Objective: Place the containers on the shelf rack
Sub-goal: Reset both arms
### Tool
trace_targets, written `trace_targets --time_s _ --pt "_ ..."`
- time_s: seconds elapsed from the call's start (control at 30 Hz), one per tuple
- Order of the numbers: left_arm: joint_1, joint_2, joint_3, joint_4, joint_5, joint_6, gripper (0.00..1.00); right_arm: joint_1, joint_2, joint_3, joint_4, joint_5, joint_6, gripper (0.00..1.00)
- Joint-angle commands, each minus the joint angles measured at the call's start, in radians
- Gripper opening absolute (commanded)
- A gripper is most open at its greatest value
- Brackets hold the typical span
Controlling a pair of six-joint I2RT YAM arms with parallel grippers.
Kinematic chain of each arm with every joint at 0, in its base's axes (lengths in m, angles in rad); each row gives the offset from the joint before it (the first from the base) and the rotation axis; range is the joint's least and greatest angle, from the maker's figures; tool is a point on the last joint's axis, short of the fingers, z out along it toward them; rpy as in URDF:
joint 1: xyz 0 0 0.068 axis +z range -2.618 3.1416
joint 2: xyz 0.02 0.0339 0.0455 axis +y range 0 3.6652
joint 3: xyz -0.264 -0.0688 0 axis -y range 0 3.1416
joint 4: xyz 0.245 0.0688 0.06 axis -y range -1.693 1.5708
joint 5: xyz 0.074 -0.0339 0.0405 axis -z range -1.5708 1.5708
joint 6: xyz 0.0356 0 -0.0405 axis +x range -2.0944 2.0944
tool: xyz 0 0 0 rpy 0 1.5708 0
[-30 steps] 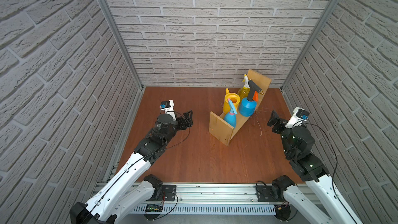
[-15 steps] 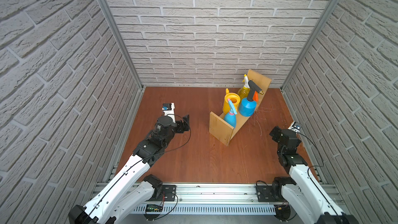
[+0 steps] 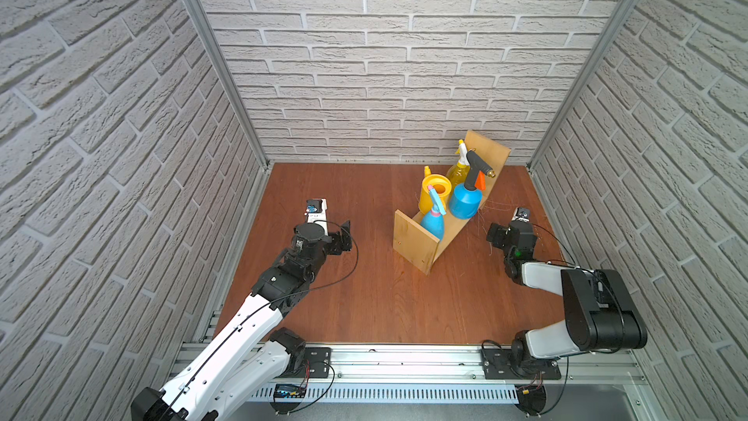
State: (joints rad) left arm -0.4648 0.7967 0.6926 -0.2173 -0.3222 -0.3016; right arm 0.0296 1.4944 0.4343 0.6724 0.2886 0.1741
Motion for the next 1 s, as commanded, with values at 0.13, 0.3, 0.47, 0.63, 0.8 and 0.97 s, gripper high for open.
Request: trace_targets --time_s 0.13,0.3,0.47,0.63,0.8,0.97 --pt "0.099 0.024 -0.054 0.109 -0.024 0.053 0.98 0.000 0.035 -0.058 0.221 -0.086 -0.060 0.99" --pt "0.191 0.039 -0.122 0.186 0.014 0.129 0.98 0.004 0.034 -0.052 0.207 -0.088 -0.065 0.99" --pt "0.351 0.090 -0.205 0.298 0.061 0.203 0.98 0.005 0.033 -0.049 0.199 -0.085 -0.065 0.99" --pt "0.463 0.263 -0.312 0.525 0.128 0.208 0.98 0.014 0.034 -0.037 0.175 -0.098 -0.083 0.99" --pt "0.507 0.508 -0.386 0.977 0.274 0.247 0.98 0.014 0.034 -0.034 0.171 -0.101 -0.085 0.98" --pt "0.584 0.749 -0.312 1.133 0.423 0.251 0.98 0.015 0.033 -0.034 0.171 -0.100 -0.085 0.99"
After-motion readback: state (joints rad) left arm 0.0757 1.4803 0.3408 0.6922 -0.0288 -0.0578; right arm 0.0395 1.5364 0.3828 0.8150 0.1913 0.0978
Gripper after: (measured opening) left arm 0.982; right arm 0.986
